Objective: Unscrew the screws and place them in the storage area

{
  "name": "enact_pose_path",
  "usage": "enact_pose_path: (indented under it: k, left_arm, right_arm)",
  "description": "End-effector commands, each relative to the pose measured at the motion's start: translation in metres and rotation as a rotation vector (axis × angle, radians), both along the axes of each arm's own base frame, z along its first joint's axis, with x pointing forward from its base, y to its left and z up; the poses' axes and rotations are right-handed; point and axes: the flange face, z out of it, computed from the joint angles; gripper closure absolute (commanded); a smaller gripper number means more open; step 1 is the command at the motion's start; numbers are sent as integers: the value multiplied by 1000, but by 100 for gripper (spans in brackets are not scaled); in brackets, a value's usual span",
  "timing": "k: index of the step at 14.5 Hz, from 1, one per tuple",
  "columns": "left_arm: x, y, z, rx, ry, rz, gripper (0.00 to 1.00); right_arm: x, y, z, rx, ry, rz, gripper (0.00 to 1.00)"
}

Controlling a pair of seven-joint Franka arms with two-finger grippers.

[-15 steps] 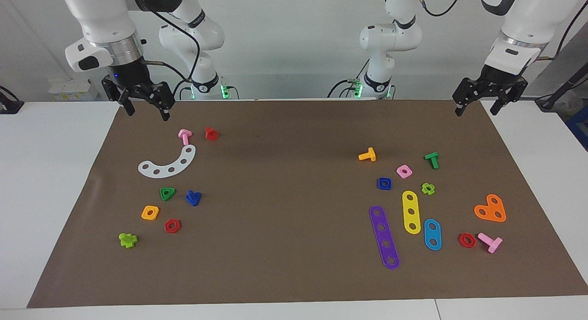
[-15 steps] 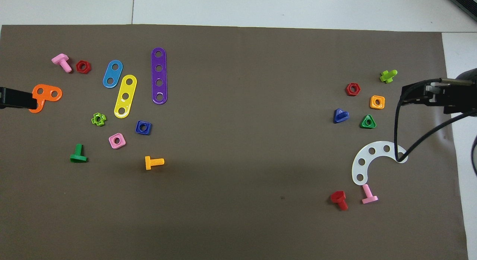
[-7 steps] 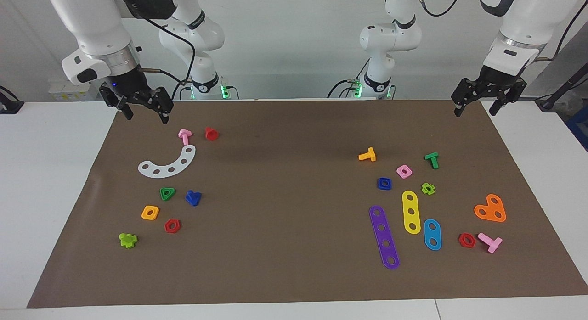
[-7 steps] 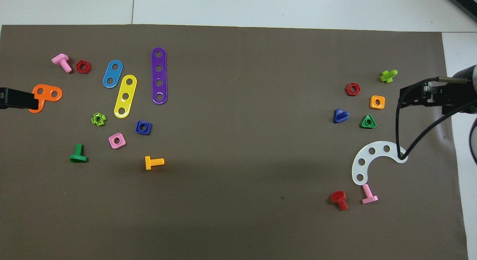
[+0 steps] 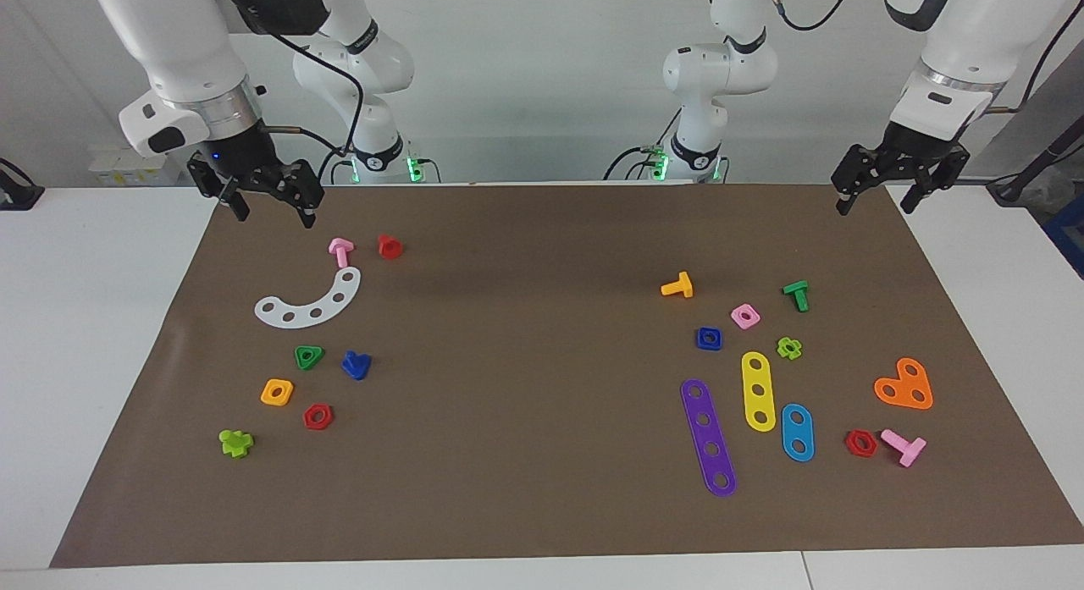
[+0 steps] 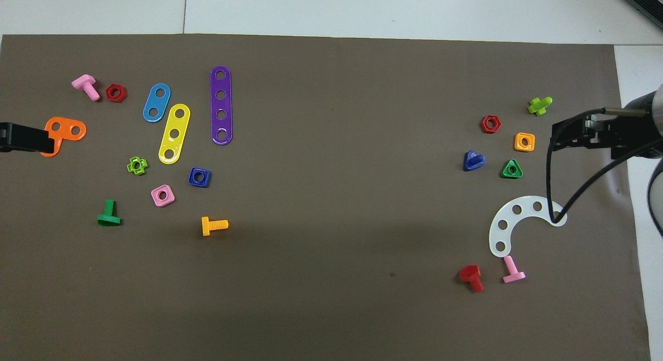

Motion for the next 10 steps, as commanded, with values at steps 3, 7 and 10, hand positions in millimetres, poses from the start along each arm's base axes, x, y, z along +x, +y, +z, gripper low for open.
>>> enact_pose_path:
  k: [3,7,10]
  left_arm:
    - [-8,1,-3,4,9,-4,0]
    - [-8,3,-4,4,6,-1,0]
    - [-8,3,-4,4,3,0,0]
  right_arm:
    - [-6,1,-1,21,15,54,0]
    - [-8,0,-3,21,25,100,0]
    - [-8,0,-3,21,25,94,0]
